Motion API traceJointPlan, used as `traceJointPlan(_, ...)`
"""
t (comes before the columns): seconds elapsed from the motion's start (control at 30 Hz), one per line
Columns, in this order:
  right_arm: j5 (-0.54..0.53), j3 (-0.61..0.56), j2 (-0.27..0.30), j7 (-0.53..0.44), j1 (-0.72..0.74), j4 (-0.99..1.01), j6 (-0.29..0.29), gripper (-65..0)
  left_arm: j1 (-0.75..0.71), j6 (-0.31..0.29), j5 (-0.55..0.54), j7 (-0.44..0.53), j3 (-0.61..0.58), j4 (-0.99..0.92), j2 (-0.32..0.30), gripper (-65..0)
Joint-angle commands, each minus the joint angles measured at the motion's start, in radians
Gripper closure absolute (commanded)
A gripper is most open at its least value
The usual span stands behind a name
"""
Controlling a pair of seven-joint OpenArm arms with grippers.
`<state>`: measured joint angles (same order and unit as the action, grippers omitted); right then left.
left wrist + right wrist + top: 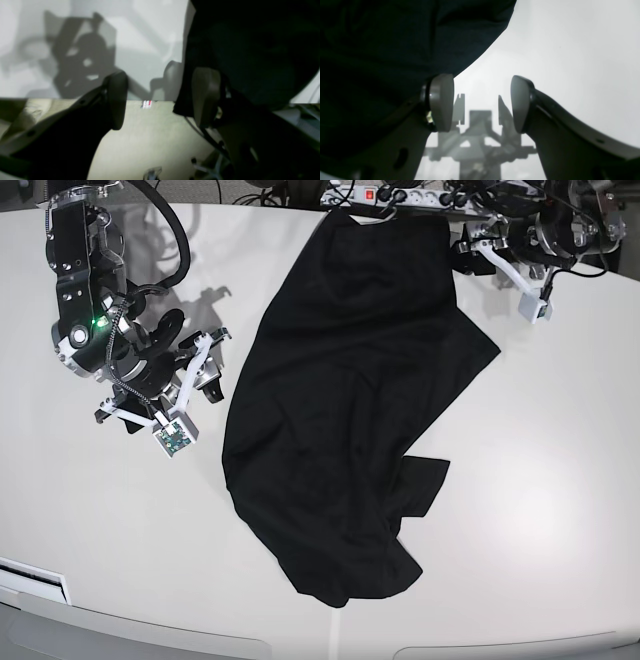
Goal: Layout the t-shirt on the table in an organized manner, then fold the t-shirt properly
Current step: 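Release the right gripper and grasp the shirt hem with the left gripper, then lift and swing the shirt with the left gripper, then lay it down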
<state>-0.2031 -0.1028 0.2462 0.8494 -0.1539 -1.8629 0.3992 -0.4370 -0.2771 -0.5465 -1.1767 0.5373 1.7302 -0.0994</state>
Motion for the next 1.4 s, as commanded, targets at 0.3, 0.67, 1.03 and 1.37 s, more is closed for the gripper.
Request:
traceJointPlan(0.3,-0.010,0.005,0.006,-0.019,0.013,-0.015,-0.007,-37.3,0.034,-0.071,-0.034,-0.007,-0.145,-0.153,-0.003,-41.1)
traceJointPlan(0.67,-0.010,0.005,0.006,-0.019,0.013,-0.015,-0.007,-37.3,0.036,-0.086,-0.034,-0.137,-0.317,-0.135,-0.003,0.0)
traceJointPlan(1.03,-0.010,0.005,0.006,-0.023,0.013,-0.015,-0.006,-37.3,0.032,-0.238,-0.336,-0.220,-0.283,0.406,-0.004,0.0)
traceJointPlan(1.37,-0.006,0.005,0.006,-0.018,0.013,-0.015,0.009,-37.3,0.040,-0.283,-0.199,-0.150,-0.279,0.626,-0.025,0.0)
